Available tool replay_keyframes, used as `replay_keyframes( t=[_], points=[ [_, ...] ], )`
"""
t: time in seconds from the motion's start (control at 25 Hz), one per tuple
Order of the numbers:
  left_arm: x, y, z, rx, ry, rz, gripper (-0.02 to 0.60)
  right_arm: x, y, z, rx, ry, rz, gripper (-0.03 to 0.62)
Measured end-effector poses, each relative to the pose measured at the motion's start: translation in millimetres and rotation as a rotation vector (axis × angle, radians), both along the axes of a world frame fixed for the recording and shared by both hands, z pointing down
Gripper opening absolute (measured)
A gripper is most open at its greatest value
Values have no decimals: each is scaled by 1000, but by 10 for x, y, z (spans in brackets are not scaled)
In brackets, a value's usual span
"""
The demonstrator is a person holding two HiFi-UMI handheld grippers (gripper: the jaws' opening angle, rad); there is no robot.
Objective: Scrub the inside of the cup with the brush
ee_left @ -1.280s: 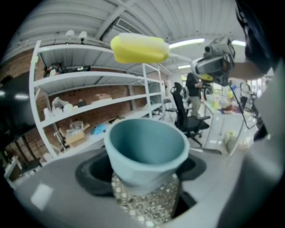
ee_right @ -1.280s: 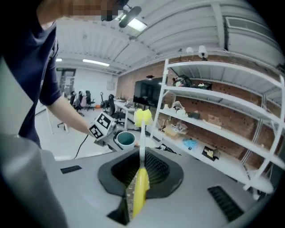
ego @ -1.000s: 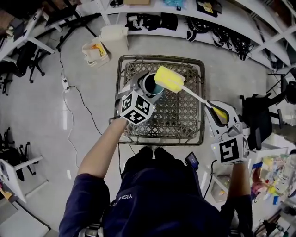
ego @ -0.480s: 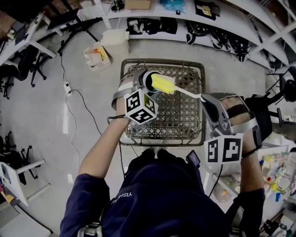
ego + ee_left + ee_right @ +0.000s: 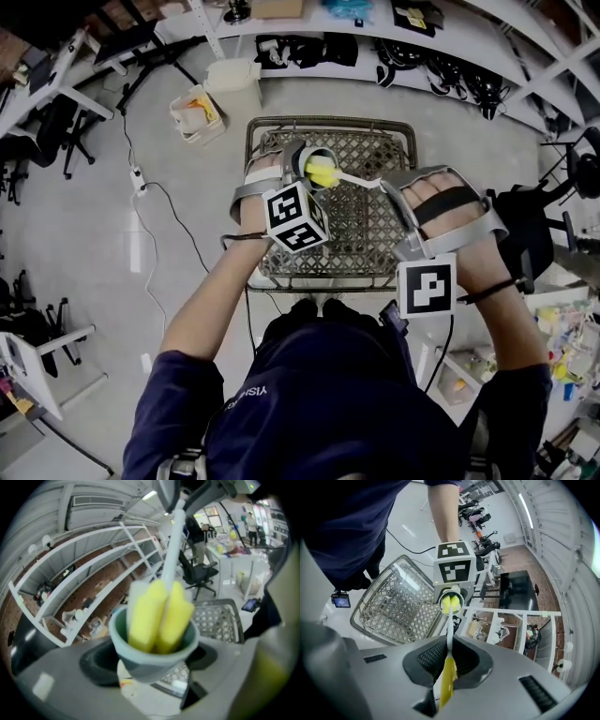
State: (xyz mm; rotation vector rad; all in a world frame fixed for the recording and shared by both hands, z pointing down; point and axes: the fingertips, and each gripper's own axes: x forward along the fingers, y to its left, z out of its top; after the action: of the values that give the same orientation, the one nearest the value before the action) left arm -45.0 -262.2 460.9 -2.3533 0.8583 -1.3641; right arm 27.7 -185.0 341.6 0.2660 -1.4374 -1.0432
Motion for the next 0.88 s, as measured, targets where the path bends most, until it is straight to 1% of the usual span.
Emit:
replay_keyframes(
  t=[0.12, 0.28, 0.4, 0.6, 0.88],
  points=[
    [57, 42, 8, 5, -24, 21, 387, -41, -65, 58, -5, 17, -5, 32],
    [61, 66, -12, 11, -38, 26, 387, 40, -162, 76, -14, -33, 39, 32],
    [26, 38, -19, 10, -49, 22, 387, 64, -134, 127, -24, -47, 44, 32],
    [-20, 20, 39, -14, -59, 8, 387, -5, -13, 216, -46, -50, 37, 32],
    [14, 53, 141, -43, -74, 11, 387, -175, 42, 211, -7, -28, -17, 32]
  ],
)
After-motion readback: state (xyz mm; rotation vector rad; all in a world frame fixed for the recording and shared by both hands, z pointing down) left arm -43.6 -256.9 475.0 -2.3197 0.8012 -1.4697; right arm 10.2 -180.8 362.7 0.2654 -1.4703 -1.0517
